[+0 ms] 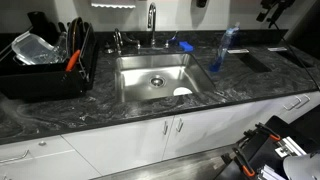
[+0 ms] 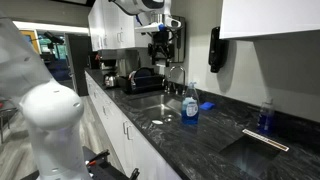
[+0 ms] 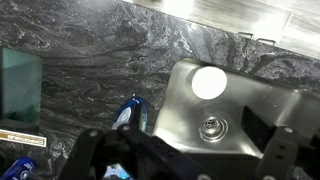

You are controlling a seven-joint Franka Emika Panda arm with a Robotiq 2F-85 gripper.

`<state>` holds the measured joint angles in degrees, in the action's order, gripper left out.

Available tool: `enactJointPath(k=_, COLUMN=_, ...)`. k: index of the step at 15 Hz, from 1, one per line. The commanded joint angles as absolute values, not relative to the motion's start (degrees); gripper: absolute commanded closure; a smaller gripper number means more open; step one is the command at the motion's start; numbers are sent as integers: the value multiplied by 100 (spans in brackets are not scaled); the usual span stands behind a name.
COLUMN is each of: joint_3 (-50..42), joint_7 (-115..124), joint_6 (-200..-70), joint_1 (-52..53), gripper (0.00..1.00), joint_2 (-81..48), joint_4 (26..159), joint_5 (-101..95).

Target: Pick the bowl in the sink and put it on the counter

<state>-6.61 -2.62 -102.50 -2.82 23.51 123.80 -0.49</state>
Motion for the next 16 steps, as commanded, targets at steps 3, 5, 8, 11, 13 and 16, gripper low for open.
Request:
enactJointPath(k=3, joint_3=-554, joint_7=-301, joint_6=-10562, joint_1=-258, gripper=0, joint_2=2161, joint_4=12297, joint_5=42)
enactJointPath(k=5, joint_3=-440, joint_7=-260, joint_6=-10819, joint_1=-170, gripper=0, joint_2=1918, joint_4=12135, joint_5=55)
enactJointPath(k=8, joint_3=-206, joint_7=-243, joint_6=-11269, joint_1=6, gripper=0, joint_2=1296, joint_4=11714, joint_5=11)
enactJointPath(k=11, joint_3=-54, joint_7=-361, joint_6=-11355, joint_1=145, gripper=0, joint_2=573, joint_4=11220, joint_5=24)
enactJointPath(k=13, joint_3=25, joint_7=-356, joint_6=-10978, joint_1=193, gripper=0, joint_2=-12, joint_4=10716, joint_5=-23)
enactJointPath(k=16, joint_3=60, joint_7=12, joint_6=-10191, joint_1=183, gripper=0, joint_2=-1003, joint_4=9769, joint_5=-99)
